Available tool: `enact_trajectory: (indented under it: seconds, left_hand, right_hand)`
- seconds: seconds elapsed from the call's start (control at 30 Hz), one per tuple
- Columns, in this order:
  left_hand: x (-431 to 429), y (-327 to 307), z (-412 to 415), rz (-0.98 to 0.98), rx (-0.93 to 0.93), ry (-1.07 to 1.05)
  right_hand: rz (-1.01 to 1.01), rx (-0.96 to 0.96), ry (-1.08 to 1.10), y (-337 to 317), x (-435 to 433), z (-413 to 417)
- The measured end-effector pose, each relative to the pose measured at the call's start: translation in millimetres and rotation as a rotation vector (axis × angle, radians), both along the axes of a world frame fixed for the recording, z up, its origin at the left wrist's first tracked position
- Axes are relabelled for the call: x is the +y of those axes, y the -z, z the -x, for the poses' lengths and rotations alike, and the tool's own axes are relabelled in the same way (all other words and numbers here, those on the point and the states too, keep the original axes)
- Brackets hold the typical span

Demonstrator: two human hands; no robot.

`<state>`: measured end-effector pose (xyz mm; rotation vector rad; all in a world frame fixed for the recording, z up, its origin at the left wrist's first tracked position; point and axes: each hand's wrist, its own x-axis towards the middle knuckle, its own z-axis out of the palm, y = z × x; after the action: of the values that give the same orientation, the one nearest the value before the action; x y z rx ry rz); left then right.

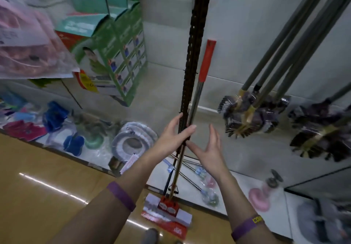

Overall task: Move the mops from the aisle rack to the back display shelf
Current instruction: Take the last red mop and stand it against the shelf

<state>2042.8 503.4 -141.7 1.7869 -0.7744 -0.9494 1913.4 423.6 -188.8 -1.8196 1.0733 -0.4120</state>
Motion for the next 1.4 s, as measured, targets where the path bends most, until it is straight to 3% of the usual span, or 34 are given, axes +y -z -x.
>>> enact_trajectory:
  seconds: [0.37, 0.63, 0.8, 0.97, 1.23, 1.4]
  left_hand:
    - [-99.8, 52.6, -71.0, -0.041, 0.166, 0.026]
    - [-157.2, 92.2, -86.3, -0.021, 0.229, 0.058]
    - [-173.5, 100.3, -86.2, 0.033, 0.294, 0.02]
    - [-160.4, 102.6, -81.2, 0.002, 0.28, 0.044]
    - [-104.4, 69.1, -66.2, 0.0, 0.248, 0.139]
    - [-71.7, 64.4, -57.1, 0.031, 0.17, 0.189]
  right_hand:
    - [-0.254, -0.07, 0.107, 44.8, -66.2, -89.0]
    - [-0.283, -0.264, 0.163, 71.0, -107.1, -133.1]
    - [-0.353, -0.286, 0.224, 81.2, -113.0, -138.3]
    - [-0.347, -0.201, 0.319, 82.5, -104.5, -133.0]
    - [-0.301, -0.037, 0.196, 57.6, -41.4, -107.1]
    - [-0.19, 0.056, 0.228, 53.6, -0.8, -96.7]
